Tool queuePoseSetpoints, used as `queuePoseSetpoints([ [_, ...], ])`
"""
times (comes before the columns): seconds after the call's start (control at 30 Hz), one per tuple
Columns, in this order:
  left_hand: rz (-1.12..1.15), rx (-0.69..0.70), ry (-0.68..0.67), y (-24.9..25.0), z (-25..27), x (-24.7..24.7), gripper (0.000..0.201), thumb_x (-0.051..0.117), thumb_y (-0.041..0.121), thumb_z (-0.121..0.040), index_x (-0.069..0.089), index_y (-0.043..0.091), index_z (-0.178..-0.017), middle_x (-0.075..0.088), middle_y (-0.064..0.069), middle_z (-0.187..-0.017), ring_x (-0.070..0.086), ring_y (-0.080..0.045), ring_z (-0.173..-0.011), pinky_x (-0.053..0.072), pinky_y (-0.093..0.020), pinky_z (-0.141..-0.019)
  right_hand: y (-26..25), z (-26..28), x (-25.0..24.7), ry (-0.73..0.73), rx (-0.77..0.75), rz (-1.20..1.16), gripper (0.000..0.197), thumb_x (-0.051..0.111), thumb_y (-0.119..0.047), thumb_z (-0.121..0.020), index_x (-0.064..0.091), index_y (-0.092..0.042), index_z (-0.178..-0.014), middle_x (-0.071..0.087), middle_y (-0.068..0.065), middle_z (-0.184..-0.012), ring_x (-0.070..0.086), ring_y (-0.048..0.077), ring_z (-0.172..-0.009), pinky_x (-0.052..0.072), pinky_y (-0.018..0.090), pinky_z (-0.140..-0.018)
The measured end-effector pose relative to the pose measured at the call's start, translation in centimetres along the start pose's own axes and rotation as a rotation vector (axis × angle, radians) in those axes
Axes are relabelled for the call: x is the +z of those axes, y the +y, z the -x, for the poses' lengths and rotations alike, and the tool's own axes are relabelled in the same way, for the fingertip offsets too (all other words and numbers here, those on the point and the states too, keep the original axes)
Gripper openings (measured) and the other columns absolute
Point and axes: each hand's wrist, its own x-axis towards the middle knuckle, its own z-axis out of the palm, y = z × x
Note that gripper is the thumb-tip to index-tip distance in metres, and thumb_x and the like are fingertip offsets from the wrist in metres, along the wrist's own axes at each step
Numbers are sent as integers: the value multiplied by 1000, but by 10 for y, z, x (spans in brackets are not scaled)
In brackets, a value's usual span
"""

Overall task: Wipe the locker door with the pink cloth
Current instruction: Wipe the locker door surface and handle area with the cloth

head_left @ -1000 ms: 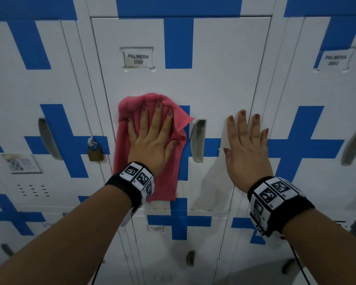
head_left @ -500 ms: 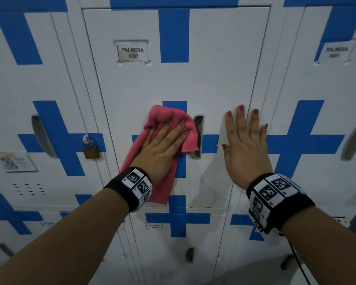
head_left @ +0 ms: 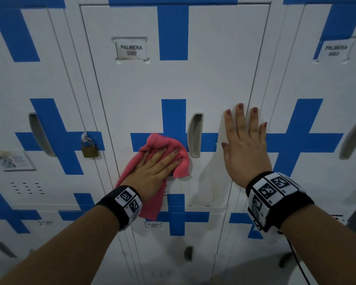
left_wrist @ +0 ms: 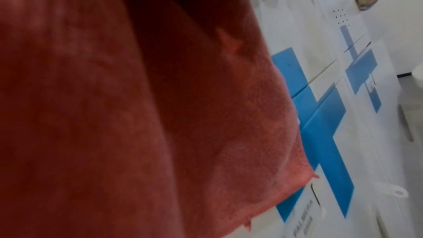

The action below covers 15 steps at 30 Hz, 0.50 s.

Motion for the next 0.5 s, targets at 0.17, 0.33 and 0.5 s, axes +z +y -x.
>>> queuePoseSetpoints([
  [0.17, -50, 10, -42, -1, 29, 12, 75, 32, 23, -84, -2, 27, -150, -12, 6, -157, -10, -19, -145, -10, -42, -116, 0, 0, 0, -8, -3, 7, 74, 39, -22, -94, -11, -22, -148, -21, 0, -154, -21, 26, -141, -6, 49, -113],
  [0.33, -106, -16, -43, -12, 49, 11, 76, 33, 26, -83, 0, 25, -150, -10, 4, -158, -9, -21, -145, -9, -42, -116, 1, 0, 0, -15, -9, 10, 73, 37, -22, -94, -12, -21, -147, -21, 0, -154, -22, 26, -140, -8, 48, -113],
  [0.5, -60, -247, -10, -26, 40, -4, 77, 35, 31, -83, -4, 29, -149, -15, 7, -157, -15, -21, -144, -14, -42, -114, 1, -1, -1, -12, -10, 8, 74, 39, -22, -94, -12, -21, -148, -21, 1, -154, -21, 27, -141, -6, 50, -113],
])
